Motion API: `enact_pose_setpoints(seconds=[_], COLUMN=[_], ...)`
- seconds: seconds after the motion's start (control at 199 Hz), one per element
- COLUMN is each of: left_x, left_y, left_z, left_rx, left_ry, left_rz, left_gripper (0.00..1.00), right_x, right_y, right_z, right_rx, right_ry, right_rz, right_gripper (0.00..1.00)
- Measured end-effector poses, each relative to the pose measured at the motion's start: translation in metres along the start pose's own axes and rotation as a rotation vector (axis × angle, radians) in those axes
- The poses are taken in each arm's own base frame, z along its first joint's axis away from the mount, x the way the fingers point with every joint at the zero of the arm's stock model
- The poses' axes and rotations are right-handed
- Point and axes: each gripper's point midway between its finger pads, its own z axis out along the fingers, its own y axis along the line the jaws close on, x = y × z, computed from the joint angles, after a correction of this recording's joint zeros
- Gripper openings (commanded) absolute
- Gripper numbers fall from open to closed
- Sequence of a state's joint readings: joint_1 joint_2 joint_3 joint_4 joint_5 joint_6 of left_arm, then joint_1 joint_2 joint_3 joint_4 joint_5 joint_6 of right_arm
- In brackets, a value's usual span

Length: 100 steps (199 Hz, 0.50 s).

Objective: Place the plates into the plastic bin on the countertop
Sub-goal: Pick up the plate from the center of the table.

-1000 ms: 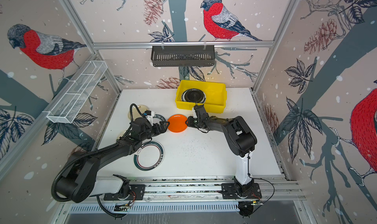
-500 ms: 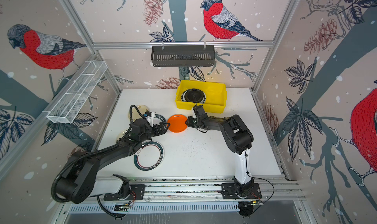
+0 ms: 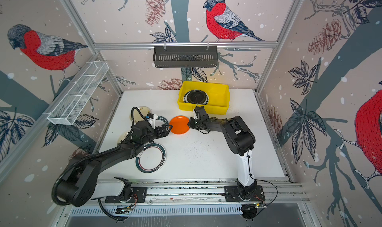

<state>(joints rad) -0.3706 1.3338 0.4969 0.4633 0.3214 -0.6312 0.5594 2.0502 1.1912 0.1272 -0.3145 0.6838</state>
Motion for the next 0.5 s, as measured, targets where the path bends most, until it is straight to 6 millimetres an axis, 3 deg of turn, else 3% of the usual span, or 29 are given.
enact_pose_setpoints(seconds=[0.503], left_x=[0.0031], left_y=[0.0005], left_z=[0.0017], left_rx=[0.005], left_ry=[0.013], left_rz=[-0.002], left_gripper=[0.97], right_x=[-0.0078], right_y=[0.0023], right_z=[-0.0014], right_rx=[0.029], right_ry=[-0.020], right_rz=[-0.015], right_gripper=[0.04])
